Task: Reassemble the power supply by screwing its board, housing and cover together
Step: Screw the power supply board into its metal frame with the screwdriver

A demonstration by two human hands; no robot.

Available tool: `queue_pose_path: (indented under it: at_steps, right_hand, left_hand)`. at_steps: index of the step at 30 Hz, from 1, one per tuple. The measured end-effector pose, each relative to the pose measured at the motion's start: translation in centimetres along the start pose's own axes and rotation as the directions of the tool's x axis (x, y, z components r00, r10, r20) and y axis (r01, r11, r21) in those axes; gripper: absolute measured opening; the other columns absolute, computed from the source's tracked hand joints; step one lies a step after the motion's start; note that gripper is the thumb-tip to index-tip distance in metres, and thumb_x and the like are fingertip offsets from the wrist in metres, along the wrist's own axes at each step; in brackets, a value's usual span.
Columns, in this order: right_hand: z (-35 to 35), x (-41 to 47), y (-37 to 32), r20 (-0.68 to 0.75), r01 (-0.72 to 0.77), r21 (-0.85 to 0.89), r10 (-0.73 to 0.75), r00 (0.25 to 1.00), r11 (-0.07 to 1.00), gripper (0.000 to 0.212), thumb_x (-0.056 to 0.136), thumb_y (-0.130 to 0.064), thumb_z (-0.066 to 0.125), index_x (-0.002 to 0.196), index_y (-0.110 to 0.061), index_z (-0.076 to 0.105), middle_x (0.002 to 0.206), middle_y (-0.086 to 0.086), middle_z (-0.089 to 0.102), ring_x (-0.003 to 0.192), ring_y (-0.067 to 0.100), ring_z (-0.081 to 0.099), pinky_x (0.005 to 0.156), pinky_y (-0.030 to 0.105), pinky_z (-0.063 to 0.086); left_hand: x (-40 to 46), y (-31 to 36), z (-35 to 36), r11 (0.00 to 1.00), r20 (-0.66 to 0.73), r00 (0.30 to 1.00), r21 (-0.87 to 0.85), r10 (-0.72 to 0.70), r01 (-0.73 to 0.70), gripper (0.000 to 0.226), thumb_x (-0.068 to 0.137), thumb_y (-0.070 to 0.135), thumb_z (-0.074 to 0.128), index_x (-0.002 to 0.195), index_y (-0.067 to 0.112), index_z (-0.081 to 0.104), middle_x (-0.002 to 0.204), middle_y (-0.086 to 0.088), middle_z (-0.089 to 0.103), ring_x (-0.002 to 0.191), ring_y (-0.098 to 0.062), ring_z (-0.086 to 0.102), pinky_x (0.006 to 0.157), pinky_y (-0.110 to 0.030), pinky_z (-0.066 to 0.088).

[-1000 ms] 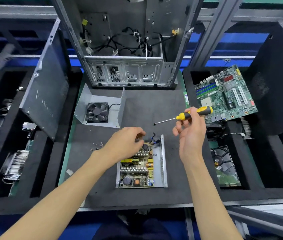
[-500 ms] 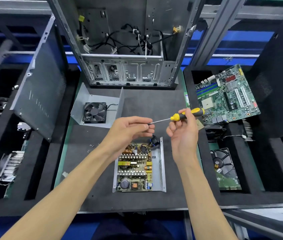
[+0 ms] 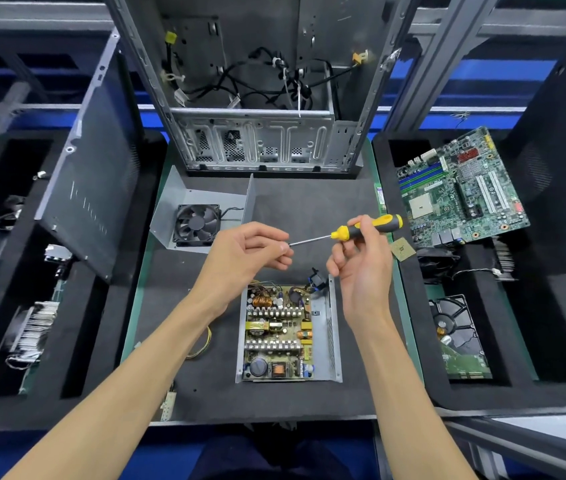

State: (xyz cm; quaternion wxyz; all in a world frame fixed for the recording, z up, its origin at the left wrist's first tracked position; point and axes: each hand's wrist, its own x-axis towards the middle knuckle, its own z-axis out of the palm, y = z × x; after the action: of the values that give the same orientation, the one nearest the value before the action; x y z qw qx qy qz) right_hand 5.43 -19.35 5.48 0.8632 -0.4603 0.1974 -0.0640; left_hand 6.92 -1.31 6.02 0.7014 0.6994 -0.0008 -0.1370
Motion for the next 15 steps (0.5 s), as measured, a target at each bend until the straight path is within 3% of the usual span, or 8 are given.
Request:
queue_pose_path:
  at_steps: [7,15]
  right_hand:
    - [-0.6,-0.4,0.2,-0.036,-0.011,0.069,0.014,0.999,0.998,0.022,0.107,-0.03,0.05,0.093,-0.016,0.059,0.073,0.0,0.048,0.052,0.012,0.041,0.042,0.024,0.036]
    - [-0.8,-1.1,0.2,-0.035,0.005,0.063,-0.003,0.999,0.998,0.023,0.107,-0.032,0.052,0.092,-0.017,0.062,0.073,0.0,0.048,0.053,0.013,0.044,0.042,0.025,0.037]
  left_hand:
    - [-0.4,0.0,-0.1,0.981,0.014,0.995,-0.169,-0.096,0.097,0.017,0.099,0.005,0.058,0.11,-0.001,0.07,0.098,-0.02,0.076,0.096,-0.033,0.074,0.081,-0.032,0.061]
    - [-0.6,0.6,1.3,0.968,0.041,0.991,-0.211,-0.127,0.133,0.014,0.099,0.009,0.061,0.106,-0.004,0.063,0.099,-0.021,0.076,0.097,-0.033,0.074,0.076,-0.031,0.061]
